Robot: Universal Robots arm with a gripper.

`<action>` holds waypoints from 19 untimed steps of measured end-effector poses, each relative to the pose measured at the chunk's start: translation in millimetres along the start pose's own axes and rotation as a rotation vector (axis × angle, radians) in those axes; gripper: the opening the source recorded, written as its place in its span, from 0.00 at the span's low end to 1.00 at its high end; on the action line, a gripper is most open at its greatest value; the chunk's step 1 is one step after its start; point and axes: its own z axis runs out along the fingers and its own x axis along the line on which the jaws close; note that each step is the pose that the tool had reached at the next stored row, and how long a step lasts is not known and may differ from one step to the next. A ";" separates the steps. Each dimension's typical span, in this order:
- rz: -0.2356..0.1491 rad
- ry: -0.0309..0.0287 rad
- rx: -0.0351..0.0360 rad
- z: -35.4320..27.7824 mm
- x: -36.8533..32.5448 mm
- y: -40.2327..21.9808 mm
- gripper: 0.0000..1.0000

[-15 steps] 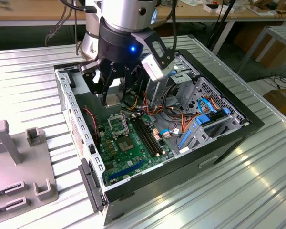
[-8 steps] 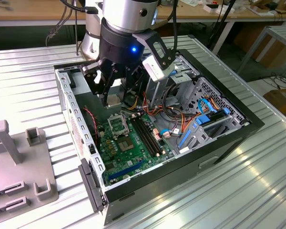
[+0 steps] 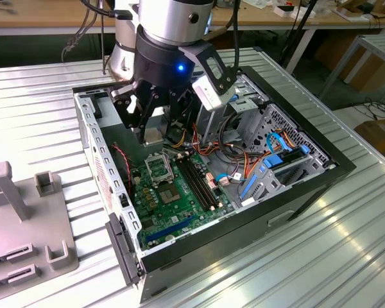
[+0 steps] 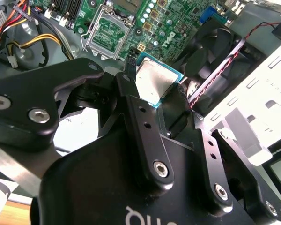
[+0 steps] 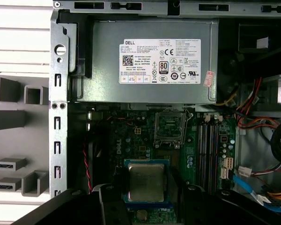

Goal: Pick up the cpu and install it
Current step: 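Place the cpu into insertion slot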

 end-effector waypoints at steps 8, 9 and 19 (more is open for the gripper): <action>0.000 0.0000 0.0000 1.5 0.0 -0.7 0.47; 0.000 0.0000 0.0000 2.1 0.0 -0.7 0.47; 0.000 0.0001 0.0002 7.5 -0.2 -0.8 0.47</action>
